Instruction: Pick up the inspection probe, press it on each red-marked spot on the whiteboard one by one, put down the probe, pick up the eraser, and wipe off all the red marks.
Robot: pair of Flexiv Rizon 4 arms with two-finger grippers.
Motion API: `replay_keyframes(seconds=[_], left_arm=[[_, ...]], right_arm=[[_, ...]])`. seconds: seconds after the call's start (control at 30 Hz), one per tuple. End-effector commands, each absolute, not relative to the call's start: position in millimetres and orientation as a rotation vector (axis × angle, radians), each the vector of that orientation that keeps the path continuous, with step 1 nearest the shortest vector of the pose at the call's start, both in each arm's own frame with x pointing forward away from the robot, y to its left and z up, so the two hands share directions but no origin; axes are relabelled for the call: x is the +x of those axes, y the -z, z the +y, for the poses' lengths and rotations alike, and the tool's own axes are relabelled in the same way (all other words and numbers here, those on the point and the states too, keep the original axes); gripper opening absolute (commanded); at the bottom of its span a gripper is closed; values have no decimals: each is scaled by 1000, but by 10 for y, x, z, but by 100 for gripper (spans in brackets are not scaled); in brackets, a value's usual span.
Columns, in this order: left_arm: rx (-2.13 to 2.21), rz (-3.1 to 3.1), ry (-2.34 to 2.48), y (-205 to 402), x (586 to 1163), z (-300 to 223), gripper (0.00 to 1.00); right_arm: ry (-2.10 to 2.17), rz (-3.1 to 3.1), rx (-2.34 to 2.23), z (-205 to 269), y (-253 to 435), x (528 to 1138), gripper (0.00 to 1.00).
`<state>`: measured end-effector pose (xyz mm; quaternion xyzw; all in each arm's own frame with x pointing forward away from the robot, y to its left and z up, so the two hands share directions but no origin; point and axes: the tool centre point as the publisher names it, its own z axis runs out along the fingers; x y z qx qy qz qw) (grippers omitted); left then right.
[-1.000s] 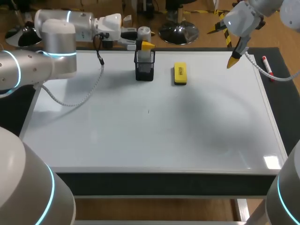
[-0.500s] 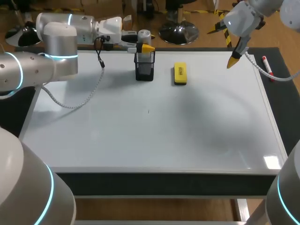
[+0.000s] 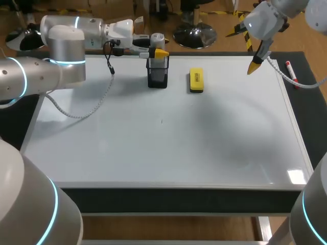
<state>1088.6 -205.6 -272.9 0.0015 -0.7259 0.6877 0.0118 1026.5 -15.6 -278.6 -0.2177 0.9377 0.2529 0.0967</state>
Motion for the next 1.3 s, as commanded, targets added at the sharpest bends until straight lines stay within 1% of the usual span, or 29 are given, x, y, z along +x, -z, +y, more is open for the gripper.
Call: replay_keyframes(seconds=[0.03, 0.07, 0.1, 0.13, 0.17, 0.2, 0.63, 1.03, 1.3], left_arm=[[4, -2249, -2151, 2755, 10910, -2061, 0], [2, -2242, -2154, 2755, 10910, -2061, 0], [3, -2240, -2155, 2753, 10910, -2060, 8], [3, -2238, -2154, 2744, 10905, -2059, 33], [3, -2236, -2155, 2739, 10903, -2059, 50], [2, -2235, -2155, 2738, 10903, -2059, 100], [-35, -2326, -2129, 2611, 10892, -1949, 100], [-138, -2682, -1923, 2461, 10864, -1624, 100], [-100, -2759, -1853, 2415, 10865, -1391, 100]], right_arm=[[-744, 2780, -648, -160, 2780, 10266, 100], [-744, 2780, -648, -160, 2780, 10266, 100], [-744, 2780, -648, -160, 2780, 10266, 100], [-744, 2780, -648, -160, 2780, 10266, 100], [-744, 2780, -648, -160, 2780, 10266, 100], [-744, 2780, -648, -160, 2780, 10266, 100], [-744, 2780, -648, -160, 2780, 10266, 100], [-744, 2780, -648, -160, 2780, 10266, 100], [-744, 2780, -648, -160, 2780, 10266, 100]])
